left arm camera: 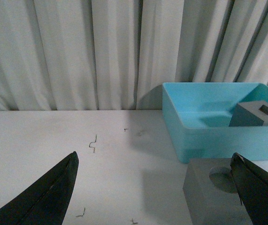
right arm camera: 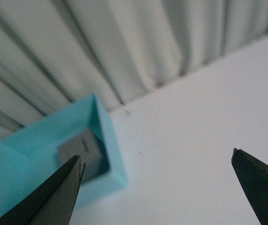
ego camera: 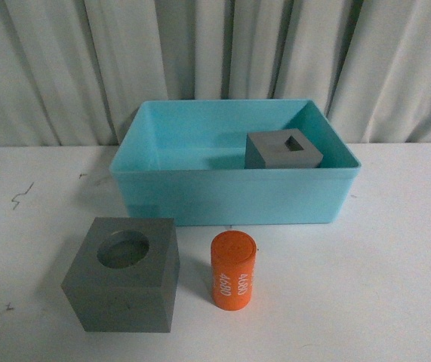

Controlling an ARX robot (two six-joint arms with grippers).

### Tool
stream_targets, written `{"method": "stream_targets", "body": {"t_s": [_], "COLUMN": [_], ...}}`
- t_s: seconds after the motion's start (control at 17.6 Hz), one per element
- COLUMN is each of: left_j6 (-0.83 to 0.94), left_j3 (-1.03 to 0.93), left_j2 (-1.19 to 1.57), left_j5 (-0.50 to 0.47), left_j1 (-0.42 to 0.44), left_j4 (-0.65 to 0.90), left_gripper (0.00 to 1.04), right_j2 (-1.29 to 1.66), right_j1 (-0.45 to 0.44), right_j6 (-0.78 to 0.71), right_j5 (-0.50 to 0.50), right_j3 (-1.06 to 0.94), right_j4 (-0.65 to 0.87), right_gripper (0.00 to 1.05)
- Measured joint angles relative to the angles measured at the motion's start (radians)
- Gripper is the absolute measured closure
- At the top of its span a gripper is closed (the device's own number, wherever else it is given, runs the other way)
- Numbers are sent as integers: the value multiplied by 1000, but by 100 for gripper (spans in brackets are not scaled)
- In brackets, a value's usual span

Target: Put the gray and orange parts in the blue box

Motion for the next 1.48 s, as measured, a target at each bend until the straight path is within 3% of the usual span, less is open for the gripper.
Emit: {"method": "stream_targets", "body": {"t_s": [0.11, 0.28, 0.34, 0.57, 0.8, 0.97, 1.02, 1.19, 1.48], "left_j6": [0, 0, 0, 0, 0, 0, 0, 0, 0], "left_j3": [0, 0, 0, 0, 0, 0, 0, 0, 0], "left_j2": [0, 0, 0, 0, 0, 0, 0, 0, 0], "left_j5": [0, 0, 0, 0, 0, 0, 0, 0, 0], "left_j1": [0, 0, 0, 0, 0, 0, 0, 0, 0], "left_j4": [0, 0, 0, 0, 0, 0, 0, 0, 0], "left_gripper": [7, 7, 7, 7, 7, 7, 7, 7, 7], "right_j2": [-206, -240, -259, -310, -348, -407, -489, -715, -806], "right_j1": [-2, -3, -12, -22, -23, -22, -22, -22, -22], "right_j6": [58, 61, 29, -143, -272, -351, -377, -381, -381], "right_j5": [57, 51, 14, -77, -87, -85, -85, -85, -85], "right_j3": [-185, -226, -276, -407, -497, -575, -653, -766, -808], "right_j4": [-149, -124, 35, 346, 457, 494, 489, 373, 330], "right_gripper": [6, 7, 12, 30, 45, 70, 103, 103, 103]}}
